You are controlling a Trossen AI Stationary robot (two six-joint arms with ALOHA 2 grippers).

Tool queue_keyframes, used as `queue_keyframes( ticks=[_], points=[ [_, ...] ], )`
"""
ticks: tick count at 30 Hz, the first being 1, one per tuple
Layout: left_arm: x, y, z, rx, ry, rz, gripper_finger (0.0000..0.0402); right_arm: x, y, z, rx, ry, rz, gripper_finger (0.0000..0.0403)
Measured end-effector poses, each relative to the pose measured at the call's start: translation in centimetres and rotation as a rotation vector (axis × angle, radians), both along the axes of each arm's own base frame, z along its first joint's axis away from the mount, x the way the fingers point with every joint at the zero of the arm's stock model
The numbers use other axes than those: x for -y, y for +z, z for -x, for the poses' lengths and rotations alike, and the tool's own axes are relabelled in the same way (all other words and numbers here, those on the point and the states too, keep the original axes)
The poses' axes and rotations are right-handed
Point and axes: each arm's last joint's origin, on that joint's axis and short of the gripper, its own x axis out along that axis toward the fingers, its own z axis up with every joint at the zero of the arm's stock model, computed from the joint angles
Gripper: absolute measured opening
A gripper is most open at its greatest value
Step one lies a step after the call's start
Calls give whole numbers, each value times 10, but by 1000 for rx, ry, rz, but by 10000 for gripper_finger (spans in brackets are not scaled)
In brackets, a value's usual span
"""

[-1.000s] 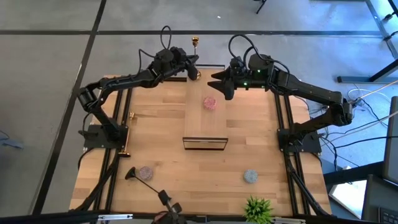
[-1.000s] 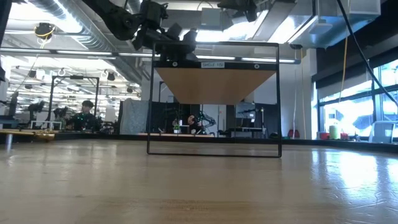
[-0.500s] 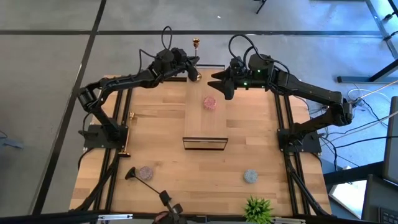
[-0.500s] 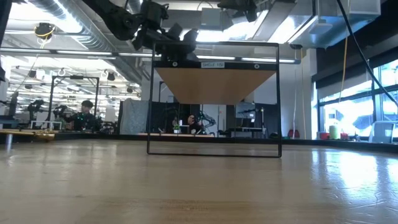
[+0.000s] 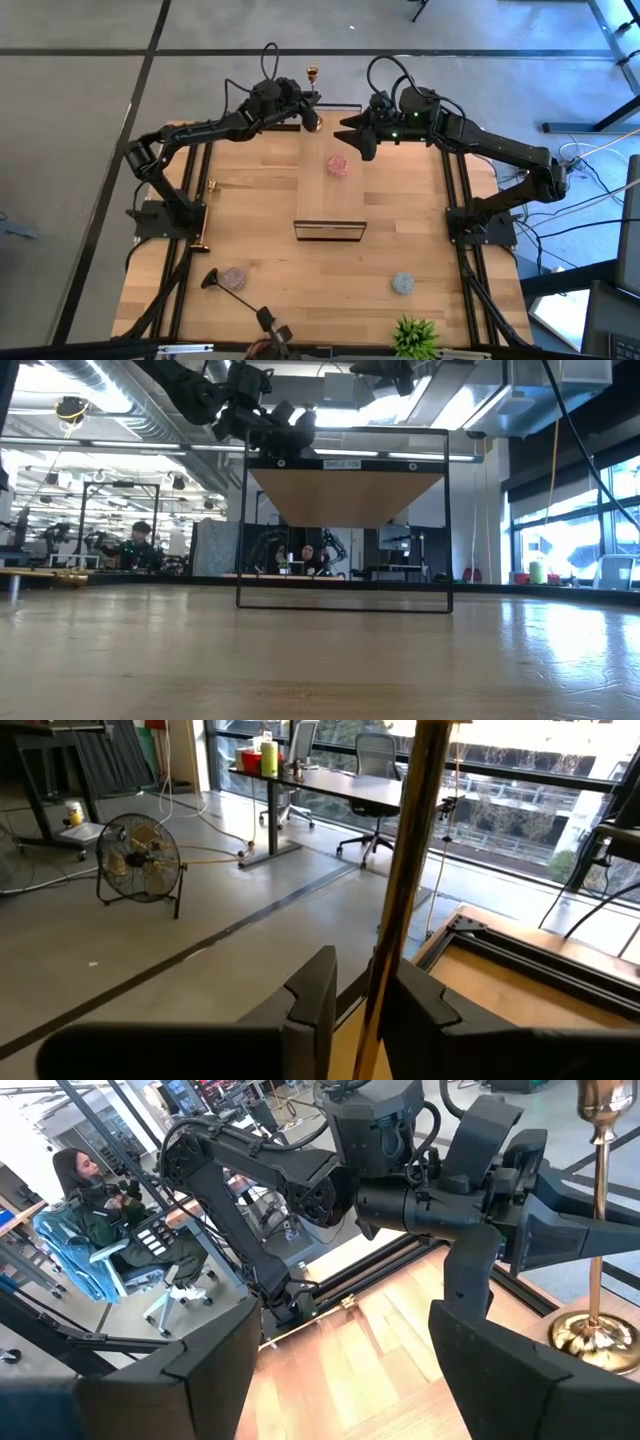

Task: Pick & Place candle stick holders
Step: Put the gold candle holder on the shelf, then put the blue scented candle on the shelf

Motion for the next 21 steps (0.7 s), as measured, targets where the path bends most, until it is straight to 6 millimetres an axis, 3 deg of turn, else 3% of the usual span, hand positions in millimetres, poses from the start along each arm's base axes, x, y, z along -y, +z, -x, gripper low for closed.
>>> queue_keyframes(
  ticks=[14,21],
  points=[
    [1,9,-3,37,-53,22,122,0,0,0,-1,0,0,290],
    [1,12,-5,-43,-56,82,149,0,-1,0,-6,1,-2,290]
  ],
)
